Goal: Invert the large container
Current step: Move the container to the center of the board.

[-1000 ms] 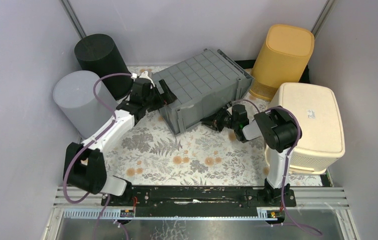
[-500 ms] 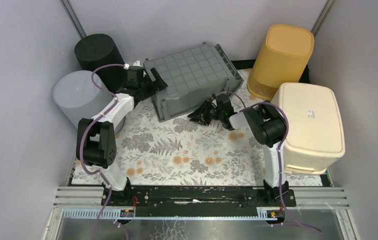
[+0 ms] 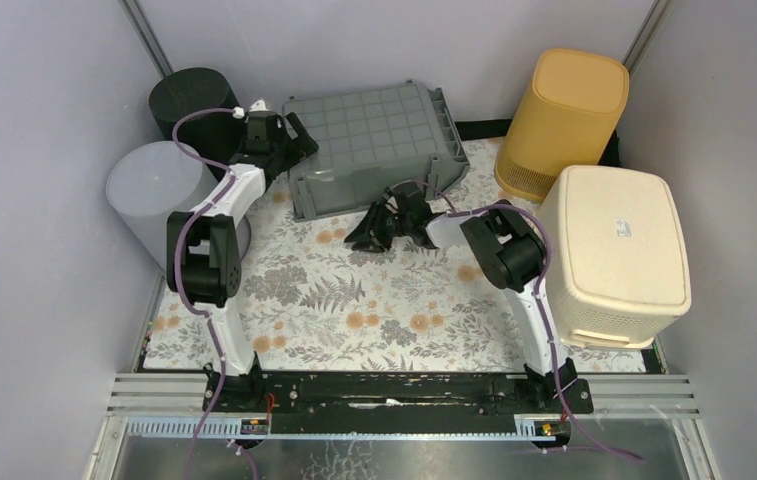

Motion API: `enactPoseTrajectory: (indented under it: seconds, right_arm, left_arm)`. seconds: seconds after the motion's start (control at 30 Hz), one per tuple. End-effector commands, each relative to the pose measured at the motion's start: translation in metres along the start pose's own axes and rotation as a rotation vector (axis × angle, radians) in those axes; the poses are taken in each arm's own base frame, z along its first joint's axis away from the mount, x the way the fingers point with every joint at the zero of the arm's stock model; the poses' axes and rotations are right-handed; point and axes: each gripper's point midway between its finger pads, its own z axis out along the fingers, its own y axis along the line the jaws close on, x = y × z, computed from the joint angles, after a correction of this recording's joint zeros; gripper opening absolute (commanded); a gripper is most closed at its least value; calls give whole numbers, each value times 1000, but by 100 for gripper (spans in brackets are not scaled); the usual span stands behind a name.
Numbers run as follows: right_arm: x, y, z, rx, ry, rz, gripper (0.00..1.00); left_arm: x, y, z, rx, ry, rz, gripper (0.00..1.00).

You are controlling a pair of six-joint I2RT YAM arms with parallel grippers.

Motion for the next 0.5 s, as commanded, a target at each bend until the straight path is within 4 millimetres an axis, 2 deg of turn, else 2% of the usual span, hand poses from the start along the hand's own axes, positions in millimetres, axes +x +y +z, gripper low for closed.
enactPoseTrajectory:
  seconds: [0.0, 0.13, 0.27, 0.33, 0.47]
  right_arm:
    - [-6, 50, 14, -113, 16, -194, 43]
    - [8, 63, 21, -151, 78, -226, 44]
    - [17, 65, 13, -129, 116, -283, 46]
    - [22, 73, -2, -106, 119, -340, 47]
    - [29, 71, -41, 1, 114, -458, 52]
  left_arm:
    - [-5, -57, 9, 194, -8, 34, 100]
    - [-16, -67, 22, 230, -37, 45, 100]
    - [-19, -85, 38, 318, -22, 38, 100]
    - [-20, -93, 45, 358, -23, 31, 100]
    - [-32, -106, 50, 399, -43, 36, 100]
